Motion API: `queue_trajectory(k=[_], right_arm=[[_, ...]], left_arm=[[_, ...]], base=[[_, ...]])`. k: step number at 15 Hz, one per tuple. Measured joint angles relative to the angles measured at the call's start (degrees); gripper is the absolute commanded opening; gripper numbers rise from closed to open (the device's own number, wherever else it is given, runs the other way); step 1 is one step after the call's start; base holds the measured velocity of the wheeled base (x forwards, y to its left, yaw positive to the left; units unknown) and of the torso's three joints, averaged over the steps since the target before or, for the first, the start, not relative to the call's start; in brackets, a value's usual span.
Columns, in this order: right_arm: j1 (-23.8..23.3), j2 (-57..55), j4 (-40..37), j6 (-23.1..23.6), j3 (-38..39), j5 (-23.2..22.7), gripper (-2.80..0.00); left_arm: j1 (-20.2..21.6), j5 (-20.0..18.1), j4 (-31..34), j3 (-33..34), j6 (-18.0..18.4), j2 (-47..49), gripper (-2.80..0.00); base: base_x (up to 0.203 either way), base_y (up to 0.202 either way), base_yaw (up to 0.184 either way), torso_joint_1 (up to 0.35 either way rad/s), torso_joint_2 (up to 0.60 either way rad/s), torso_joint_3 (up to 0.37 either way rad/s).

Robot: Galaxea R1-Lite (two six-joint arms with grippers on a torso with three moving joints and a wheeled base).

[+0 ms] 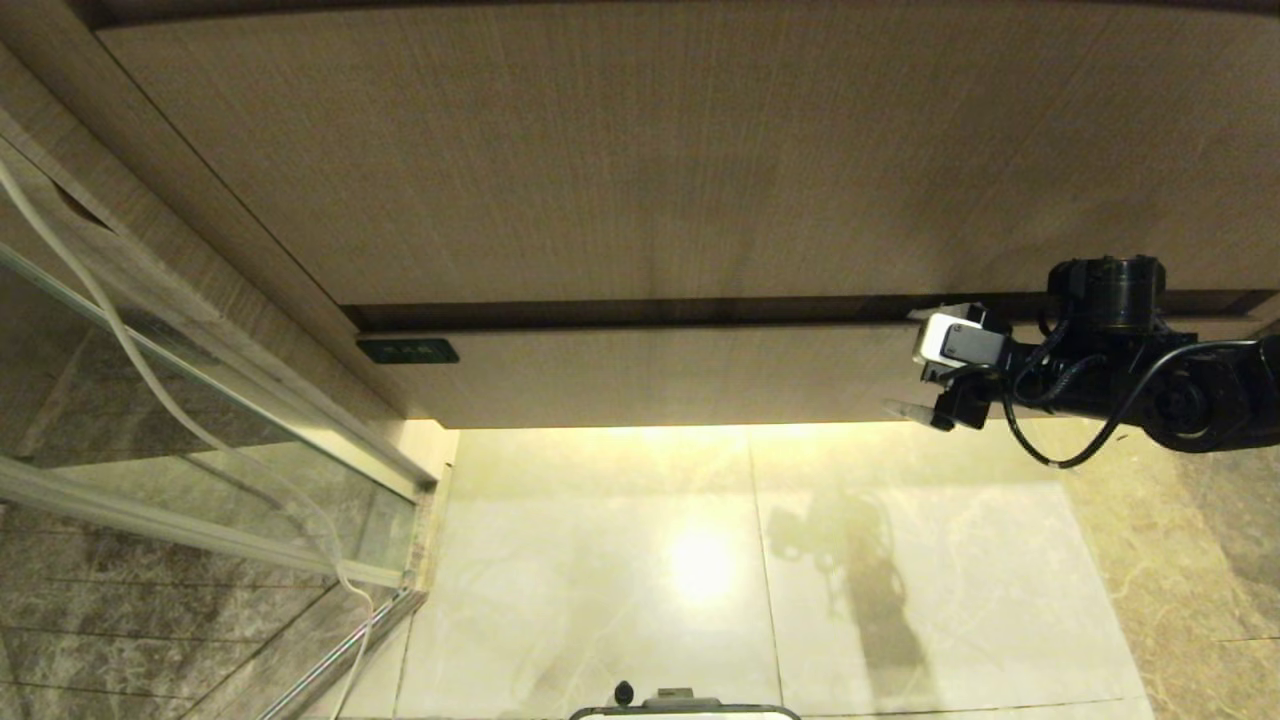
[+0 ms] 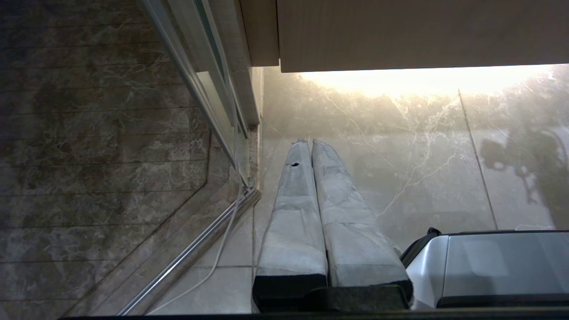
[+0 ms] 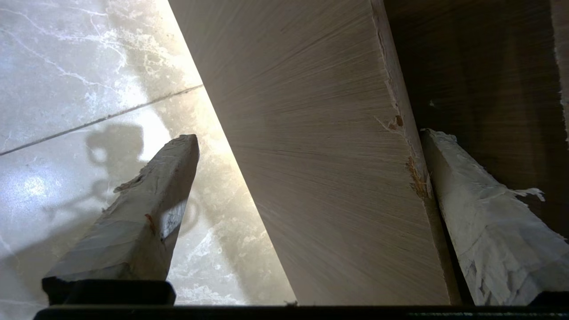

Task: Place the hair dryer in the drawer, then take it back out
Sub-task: Pull open the drawer

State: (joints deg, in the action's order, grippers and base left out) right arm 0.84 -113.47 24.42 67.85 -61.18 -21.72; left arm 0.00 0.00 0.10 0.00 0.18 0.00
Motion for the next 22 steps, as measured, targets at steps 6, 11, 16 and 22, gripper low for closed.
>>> queue_trajectory(k=[6,11,16,22], right_arm=[[0.01,0.44,0.02,0.23,0.72,0.25,0.0],[-0.02,0.95,-1.73,0.23,2.41,1.57,0.0],[0.0,1.24,-1.3,0.01,2.15,1.49,0.0],[-0.1,5.08,-5.42,-0.2,3.61,1.1,0.0]], left_arm=[[0.0,0.0,0.0,0.0,0.01,0.0,-2.8],[0.0,0.0,-0.02,0.0,-0.02,0.0,-2.8],[0.0,-0.02,0.01,0.0,0.01,0.0,-2.8],[0.0,0.0,-0.02,0.0,0.03,0.0,-2.8]], base=[[0.0,0.0,0.0,0.0,0.0,0.0],[0.0,0.0,0.0,0.0,0.0,0.0],[0.0,0.0,0.0,0.0,0.0,0.0],[0.0,0.0,0.0,0.0,0.0,0.0]])
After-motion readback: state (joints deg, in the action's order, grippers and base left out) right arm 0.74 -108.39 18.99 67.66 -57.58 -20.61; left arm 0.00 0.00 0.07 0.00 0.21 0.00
